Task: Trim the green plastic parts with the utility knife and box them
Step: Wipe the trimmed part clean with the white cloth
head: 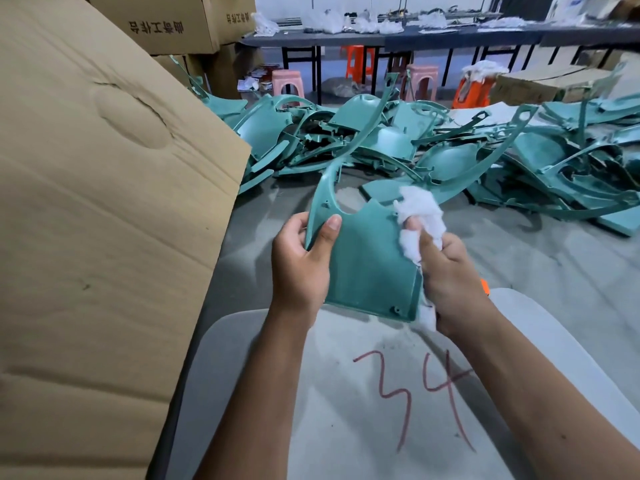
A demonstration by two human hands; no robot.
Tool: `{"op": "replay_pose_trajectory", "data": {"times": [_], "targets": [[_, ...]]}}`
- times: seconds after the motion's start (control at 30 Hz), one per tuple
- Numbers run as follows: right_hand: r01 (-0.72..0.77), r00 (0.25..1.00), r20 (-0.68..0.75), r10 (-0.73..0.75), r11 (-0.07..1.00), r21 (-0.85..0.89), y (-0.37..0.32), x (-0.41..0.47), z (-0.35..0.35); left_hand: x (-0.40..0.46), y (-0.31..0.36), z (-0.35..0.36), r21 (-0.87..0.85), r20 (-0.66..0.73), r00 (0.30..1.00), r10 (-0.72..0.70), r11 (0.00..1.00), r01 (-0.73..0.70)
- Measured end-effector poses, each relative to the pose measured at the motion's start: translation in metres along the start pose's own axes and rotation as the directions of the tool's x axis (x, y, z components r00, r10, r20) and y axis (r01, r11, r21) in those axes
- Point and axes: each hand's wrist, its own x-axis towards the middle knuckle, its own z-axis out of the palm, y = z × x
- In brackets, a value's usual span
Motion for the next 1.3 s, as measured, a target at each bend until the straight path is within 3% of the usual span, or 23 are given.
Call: {"op": "replay_pose_trajectory", "data": {"times": [0.07, 0.13, 0.17, 0.27, 0.33, 0.4, 0.47, 0.53, 0.57, 0.6, 0.63, 0.73, 0.87, 0.97, 1.03, 1.1, 1.17, 1.23, 1.3], "targets": [[-0.034, 0.993, -0.107, 0.051, 0.988, 0.153, -0.001, 0.002, -0.005, 0.002, -0.002, 0.001, 0.005, -0.045, 0.999, -0.016, 1.0, 0.016], [-0.01, 0.983, -0.183, 0.006, 1.0, -0.022, -0.001, 0.003, -0.01, 0.004, -0.002, -0.001, 0.073, -0.193, 0.981, 0.02, 0.997, -0.006], [0.015, 0.987, -0.156, -0.039, 0.988, -0.154, 0.001, 0.003, -0.013, 0.005, -0.002, -0.004, 0.1, -0.257, 0.965, 0.047, 0.995, -0.022], [0.208, 0.976, 0.177, -0.128, 0.8, -0.562, 0.012, 0.001, -0.008, 0.008, -0.002, -0.007, 0.138, -0.318, 0.943, 0.094, 0.989, -0.052], [0.284, 0.959, 0.197, -0.206, 0.632, -0.721, 0.021, 0.004, -0.008, 0.007, -0.004, -0.006, 0.097, -0.278, 0.96, 0.033, 0.995, -0.006], [0.315, 0.925, 0.119, -0.362, 0.551, -0.773, 0.022, 0.009, -0.011, 0.006, -0.006, -0.002, 0.015, -0.212, 0.976, -0.054, 0.998, 0.058], [0.253, 0.925, -0.046, -0.377, 0.702, -0.666, 0.018, 0.012, -0.015, 0.004, -0.005, 0.004, -0.033, -0.163, 0.982, -0.095, 0.995, 0.091], [0.124, 0.917, -0.324, -0.234, 0.938, -0.324, 0.014, 0.014, -0.019, 0.004, -0.004, 0.008, -0.09, -0.15, 0.981, -0.122, 0.99, 0.11], [0.079, 0.909, -0.406, -0.091, 0.996, -0.046, 0.009, 0.015, -0.019, 0.004, -0.003, 0.008, -0.137, -0.155, 0.976, -0.151, 0.982, 0.13], [0.059, 0.898, -0.438, 0.024, 0.983, 0.174, 0.005, 0.016, -0.021, 0.006, -0.002, 0.007, -0.177, -0.169, 0.968, -0.183, 0.972, 0.153], [0.05, 0.888, -0.454, 0.076, 0.965, 0.259, 0.003, 0.018, -0.025, 0.007, -0.003, 0.006, -0.205, -0.191, 0.957, -0.218, 0.962, 0.178], [0.023, 0.942, -0.334, 0.002, 0.997, 0.071, 0.007, 0.016, -0.02, 0.008, -0.003, 0.006, -0.251, -0.238, 0.921, -0.307, 0.936, 0.247], [-0.012, 0.999, -0.034, 0.013, 0.999, 0.048, 0.016, 0.001, 0.002, 0.002, -0.001, 0.015, -0.309, -0.222, 0.92, -0.323, 0.918, 0.247], [0.194, 0.973, -0.059, -0.221, 0.932, -0.305, 0.015, 0.004, -0.003, -0.004, 0.003, 0.018, -0.368, -0.177, 0.934, -0.312, 0.901, 0.231], [0.247, 0.934, -0.125, -0.333, 0.86, -0.447, 0.013, 0.008, -0.011, -0.005, 0.008, 0.016, -0.417, -0.055, 0.939, -0.339, 0.863, 0.287], [0.222, 0.887, -0.295, -0.357, 0.887, -0.404, 0.009, 0.013, -0.016, -0.005, 0.013, 0.011, -0.432, 0.159, 0.922, -0.353, 0.815, 0.387], [0.151, 0.823, -0.512, -0.245, 0.964, -0.219, 0.01, 0.016, -0.018, -0.007, 0.017, 0.009, -0.415, 0.304, 0.905, -0.296, 0.814, 0.406], [0.111, 0.715, -0.699, -0.03, 0.991, 0.071, 0.012, 0.017, -0.017, -0.012, 0.019, 0.014, -0.405, 0.327, 0.915, -0.237, 0.84, 0.362], [0.17, 0.635, -0.769, 0.073, 0.958, 0.231, 0.014, 0.021, -0.018, -0.017, 0.017, 0.024, -0.404, 0.269, 0.938, -0.219, 0.859, 0.316]]}}
